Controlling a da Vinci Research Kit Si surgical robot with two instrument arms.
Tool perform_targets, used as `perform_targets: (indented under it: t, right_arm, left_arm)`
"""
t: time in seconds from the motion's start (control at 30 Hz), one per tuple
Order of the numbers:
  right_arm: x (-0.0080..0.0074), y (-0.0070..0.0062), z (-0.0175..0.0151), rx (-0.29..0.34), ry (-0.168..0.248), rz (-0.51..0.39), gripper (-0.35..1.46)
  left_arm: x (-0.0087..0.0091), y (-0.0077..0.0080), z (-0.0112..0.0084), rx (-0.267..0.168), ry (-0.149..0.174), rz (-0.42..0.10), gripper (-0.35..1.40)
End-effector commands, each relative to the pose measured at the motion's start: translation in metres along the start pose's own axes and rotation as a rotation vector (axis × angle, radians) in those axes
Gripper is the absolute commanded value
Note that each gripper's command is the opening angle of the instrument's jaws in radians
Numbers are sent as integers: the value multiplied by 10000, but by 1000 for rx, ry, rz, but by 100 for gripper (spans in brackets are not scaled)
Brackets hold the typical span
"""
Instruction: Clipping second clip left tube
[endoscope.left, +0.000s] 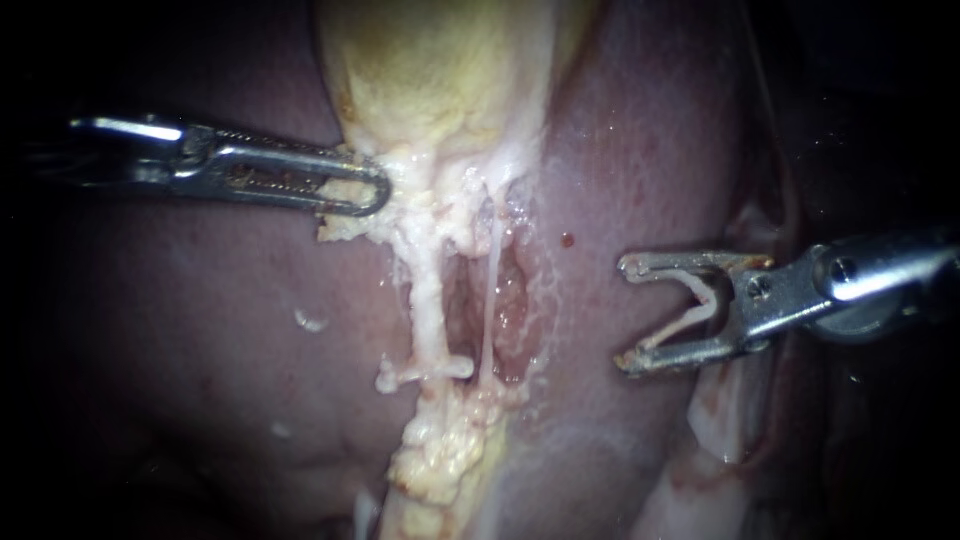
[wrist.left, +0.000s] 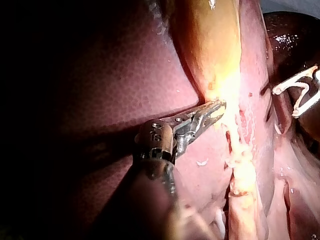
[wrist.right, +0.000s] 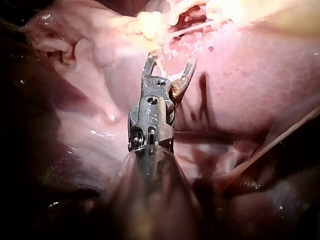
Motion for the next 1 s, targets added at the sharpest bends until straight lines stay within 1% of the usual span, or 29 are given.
perform_targets:
  t: [0.03, 0.13, 0.2, 0.3, 0.37, 0.4, 0.53, 0.73, 0.87, 0.97, 1.0]
  right_arm:
    - [0, 0, 0, 1, 0, 0, 50]
    - [0, 0, 1, 4, 1, 0, 50]
    - [1, 0, 1, 3, 1, 0, 50]
    - [1, 0, 1, 9, 2, -1, 50]
    - [1, 0, 2, 9, 2, -1, 50]
    - [2, 0, 3, 11, 3, -1, 50]
    - [4, 1, 6, 18, 4, 0, 50]
    - [12, -1, 21, 65, 16, -4, 50]
    - [16, -3, 40, 104, 38, 42, 50]
    - [18, -4, 59, 137, 76, 85, 50]
    - [19, -4, 66, 150, 95, 103, 49]
  left_arm:
    - [1, 1, -4, -2, -1, -1, -35]
    - [9, 6, -18, -11, -7, -6, -35]
    - [18, 10, -34, -10, -9, -11, -35]
    - [29, 16, -60, -6, 12, -20, -35]
    - [32, 17, -72, -2, 17, -23, -35]
    - [33, 17, -75, 0, 18, -24, -35]
    - [32, 17, -77, 1, 19, -24, -35]
    - [32, 22, -77, 1, 22, -26, -35]
    - [33, 25, -77, 0, 25, -27, -35]
    - [33, 27, -78, 0, 25, -28, -35]
    - [33, 28, -78, 0, 25, -28, -35]
